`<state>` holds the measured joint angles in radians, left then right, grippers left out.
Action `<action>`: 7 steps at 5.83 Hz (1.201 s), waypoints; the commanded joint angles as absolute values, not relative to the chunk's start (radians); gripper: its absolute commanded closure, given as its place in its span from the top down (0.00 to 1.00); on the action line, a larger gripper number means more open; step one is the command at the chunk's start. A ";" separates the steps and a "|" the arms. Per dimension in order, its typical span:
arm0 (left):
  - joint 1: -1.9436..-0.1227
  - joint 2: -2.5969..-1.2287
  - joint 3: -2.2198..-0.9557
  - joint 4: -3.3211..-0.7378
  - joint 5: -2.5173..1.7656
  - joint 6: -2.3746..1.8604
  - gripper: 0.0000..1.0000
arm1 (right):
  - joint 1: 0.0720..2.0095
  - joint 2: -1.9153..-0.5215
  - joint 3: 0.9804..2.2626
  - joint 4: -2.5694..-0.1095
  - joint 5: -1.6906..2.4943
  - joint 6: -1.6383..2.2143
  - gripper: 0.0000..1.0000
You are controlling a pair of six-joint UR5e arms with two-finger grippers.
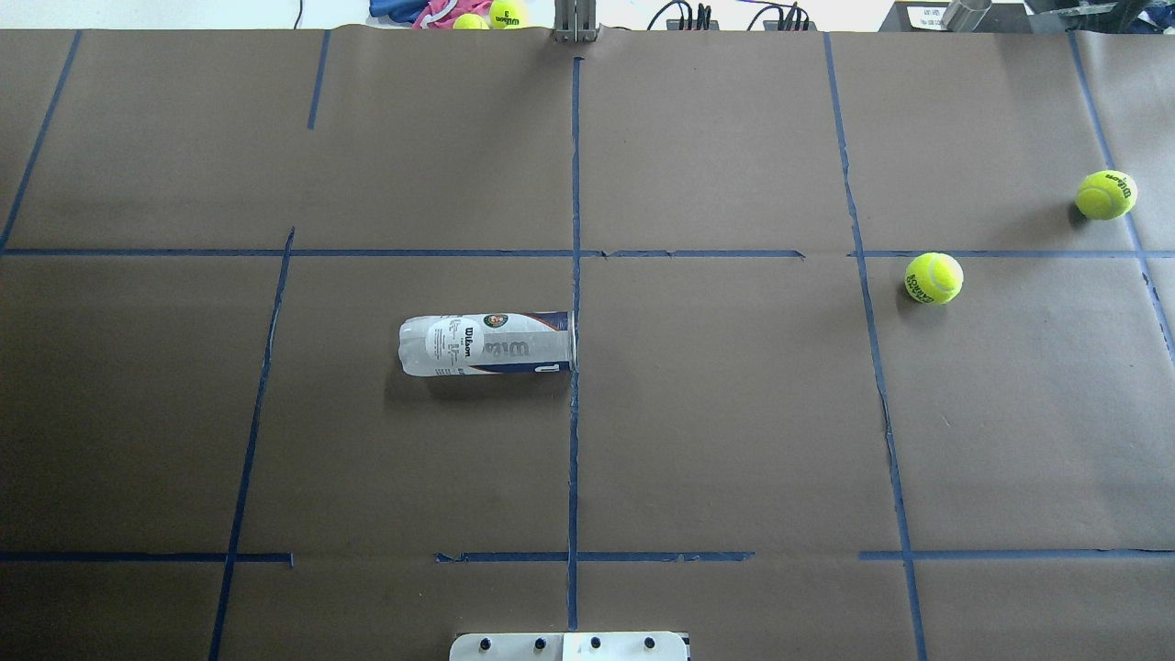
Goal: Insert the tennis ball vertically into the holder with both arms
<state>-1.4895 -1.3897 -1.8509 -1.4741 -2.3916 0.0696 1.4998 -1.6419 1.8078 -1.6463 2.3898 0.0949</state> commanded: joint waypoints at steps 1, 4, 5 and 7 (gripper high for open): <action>-1.491 -1.385 -1.853 -1.480 -2.385 0.063 1.00 | 1.514 -1.672 1.816 -1.640 2.379 0.084 1.00; -1.491 -1.387 -1.861 -1.483 -2.388 0.060 1.00 | 1.514 -1.671 1.804 -1.638 2.276 0.074 1.00; -1.490 -1.388 -1.862 -1.486 -2.396 0.061 1.00 | 1.514 -1.671 1.810 -1.638 2.289 0.072 1.00; -1.489 -1.390 -1.850 -1.488 -2.392 0.070 1.00 | 1.513 -1.670 1.804 -1.638 2.331 0.077 1.00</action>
<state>-1.4897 -1.3898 -1.8586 -1.4867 -2.3943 0.0628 1.5130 -1.6699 1.8064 -1.6383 2.3042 0.0751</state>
